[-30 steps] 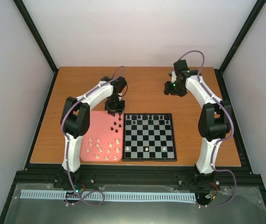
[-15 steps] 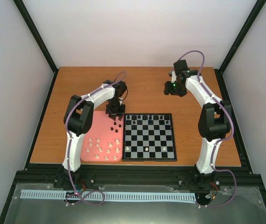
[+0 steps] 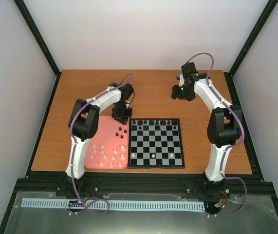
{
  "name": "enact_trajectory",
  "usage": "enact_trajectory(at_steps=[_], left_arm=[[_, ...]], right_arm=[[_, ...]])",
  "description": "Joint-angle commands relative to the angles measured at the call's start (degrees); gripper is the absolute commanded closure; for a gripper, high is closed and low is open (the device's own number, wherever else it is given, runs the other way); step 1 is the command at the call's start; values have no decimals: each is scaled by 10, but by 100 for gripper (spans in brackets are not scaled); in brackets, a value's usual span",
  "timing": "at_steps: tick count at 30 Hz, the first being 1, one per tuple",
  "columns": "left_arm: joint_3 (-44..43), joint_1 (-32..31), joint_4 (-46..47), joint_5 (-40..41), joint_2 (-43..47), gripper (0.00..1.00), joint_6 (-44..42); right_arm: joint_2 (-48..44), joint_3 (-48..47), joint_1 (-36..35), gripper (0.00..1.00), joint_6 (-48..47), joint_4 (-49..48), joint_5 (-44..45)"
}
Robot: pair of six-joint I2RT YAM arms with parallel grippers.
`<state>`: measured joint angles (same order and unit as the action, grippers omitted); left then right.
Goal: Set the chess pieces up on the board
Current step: Pick up the chess piece from the storage box, then place the chess piece on the chessboard.
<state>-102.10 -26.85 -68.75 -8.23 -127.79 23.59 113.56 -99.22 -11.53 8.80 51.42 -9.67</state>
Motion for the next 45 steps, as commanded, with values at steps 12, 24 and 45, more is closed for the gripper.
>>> enact_trajectory(at_steps=[12,24,45], left_arm=[[-45,-3,-46,11,25,96,-12],[-143,-104,-122,-23,65,94,-6],[-223,-182,-115,17,-64,91,0]], right_arm=[[-10,1,5,45,-5,-4,4],[-16,-1,5,45,-6,-1,10],[-19,7,5,45,-8,-4,13]])
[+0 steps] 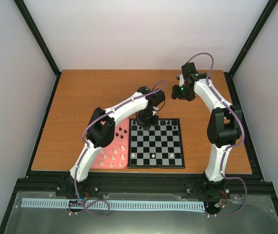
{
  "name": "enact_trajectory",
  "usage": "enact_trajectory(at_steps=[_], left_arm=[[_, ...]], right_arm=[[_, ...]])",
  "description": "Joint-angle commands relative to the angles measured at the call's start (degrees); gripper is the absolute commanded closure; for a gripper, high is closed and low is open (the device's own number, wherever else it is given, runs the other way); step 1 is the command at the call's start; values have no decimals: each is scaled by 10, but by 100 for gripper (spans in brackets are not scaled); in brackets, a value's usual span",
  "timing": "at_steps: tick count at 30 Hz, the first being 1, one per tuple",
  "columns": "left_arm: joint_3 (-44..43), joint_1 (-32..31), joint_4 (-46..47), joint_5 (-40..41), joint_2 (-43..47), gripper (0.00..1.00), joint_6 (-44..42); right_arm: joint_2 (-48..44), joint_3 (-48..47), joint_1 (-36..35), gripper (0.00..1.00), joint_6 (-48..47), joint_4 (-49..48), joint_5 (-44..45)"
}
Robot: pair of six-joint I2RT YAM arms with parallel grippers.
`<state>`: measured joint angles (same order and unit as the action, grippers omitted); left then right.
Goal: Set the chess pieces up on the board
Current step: Place the chess piece on the chessboard.
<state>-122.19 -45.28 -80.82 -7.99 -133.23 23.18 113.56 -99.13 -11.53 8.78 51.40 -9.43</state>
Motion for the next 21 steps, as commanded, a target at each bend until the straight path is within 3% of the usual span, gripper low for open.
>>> enact_trajectory(at_steps=[1,21], left_arm=[[-23,4,8,15,-12,91,4],[-47,35,36,20,-54,90,5]], right_arm=[[-19,6,5,45,-8,-4,11],[-9,3,5,45,-9,-3,13]])
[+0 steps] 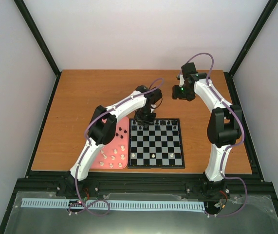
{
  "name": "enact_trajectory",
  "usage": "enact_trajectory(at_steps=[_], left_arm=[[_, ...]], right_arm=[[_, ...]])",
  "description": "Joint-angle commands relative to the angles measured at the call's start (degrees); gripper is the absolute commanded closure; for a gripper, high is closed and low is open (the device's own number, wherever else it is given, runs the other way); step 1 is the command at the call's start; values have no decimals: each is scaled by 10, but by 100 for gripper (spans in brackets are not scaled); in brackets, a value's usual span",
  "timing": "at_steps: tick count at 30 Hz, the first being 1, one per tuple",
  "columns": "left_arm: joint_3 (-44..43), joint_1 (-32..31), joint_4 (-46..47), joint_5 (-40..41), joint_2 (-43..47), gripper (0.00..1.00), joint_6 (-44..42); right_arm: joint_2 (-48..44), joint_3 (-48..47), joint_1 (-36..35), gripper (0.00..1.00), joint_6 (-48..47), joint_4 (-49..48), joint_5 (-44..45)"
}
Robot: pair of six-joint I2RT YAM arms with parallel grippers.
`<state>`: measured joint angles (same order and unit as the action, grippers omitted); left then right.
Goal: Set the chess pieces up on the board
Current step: Place the chess piece on the chessboard.
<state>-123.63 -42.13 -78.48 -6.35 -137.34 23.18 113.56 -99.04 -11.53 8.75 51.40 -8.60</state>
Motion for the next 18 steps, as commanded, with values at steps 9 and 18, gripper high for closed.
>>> enact_trajectory(at_steps=[9,18], left_arm=[[-42,5,8,3,-25,87,2],[-7,6,5,5,-3,87,-5]], right_arm=[[-9,2,5,45,-10,-2,8],[-8,2,5,45,-8,-3,5]])
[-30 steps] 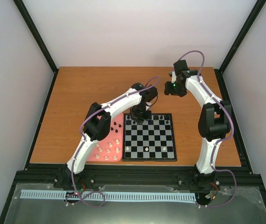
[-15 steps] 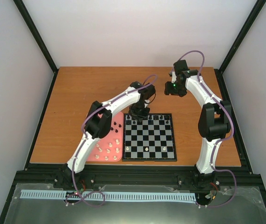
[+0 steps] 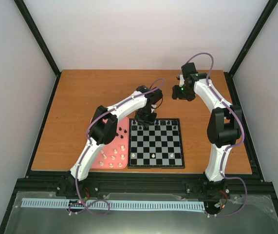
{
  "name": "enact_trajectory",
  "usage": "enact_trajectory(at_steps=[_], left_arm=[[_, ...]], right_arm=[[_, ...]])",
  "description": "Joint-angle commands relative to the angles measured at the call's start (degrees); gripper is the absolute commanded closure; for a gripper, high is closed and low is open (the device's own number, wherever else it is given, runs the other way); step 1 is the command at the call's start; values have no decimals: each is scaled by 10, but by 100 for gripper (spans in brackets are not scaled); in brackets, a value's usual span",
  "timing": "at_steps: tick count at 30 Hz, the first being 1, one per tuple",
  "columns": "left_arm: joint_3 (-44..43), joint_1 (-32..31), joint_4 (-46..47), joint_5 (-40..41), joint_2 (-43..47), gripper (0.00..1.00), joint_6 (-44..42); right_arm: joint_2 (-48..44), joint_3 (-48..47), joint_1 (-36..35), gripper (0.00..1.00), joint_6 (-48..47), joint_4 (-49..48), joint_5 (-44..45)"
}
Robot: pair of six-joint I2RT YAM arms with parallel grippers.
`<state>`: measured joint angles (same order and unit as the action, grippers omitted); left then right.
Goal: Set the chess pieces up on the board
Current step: Place the chess piece on the chessboard, then pick up the chess piece from the storage box.
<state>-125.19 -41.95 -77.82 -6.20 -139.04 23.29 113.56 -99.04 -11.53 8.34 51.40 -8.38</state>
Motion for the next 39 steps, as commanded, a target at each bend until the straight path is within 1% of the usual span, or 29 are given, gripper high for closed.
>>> enact_trajectory(at_steps=[1,7,9,20,27,33,35,39], left_arm=[[12,4,-2,2,15,87,-6],[32,4,3,3,25,86,-6],[30,4,4,3,25,83,-6],[8,4,-3,-5,24,77,-5],[-4,2,-12,-25,52,70,-4],[-7,1,-20,-31,101,67,2],[-7,1,-24,-28,120,63,6],[12,13,-21,-1,169,44,16]], right_arm=[[-9,2,5,45,-4,-4,2],[-9,3,6,45,-4,-4,1],[-8,3,5,45,-4,-4,0],[-11,3,5,45,-4,-5,-3],[-17,4,5,44,-5,-4,0],[-24,6,5,44,-6,-2,2],[-25,7,5,44,-6,-2,2],[-28,7,5,44,-5,-2,3]])
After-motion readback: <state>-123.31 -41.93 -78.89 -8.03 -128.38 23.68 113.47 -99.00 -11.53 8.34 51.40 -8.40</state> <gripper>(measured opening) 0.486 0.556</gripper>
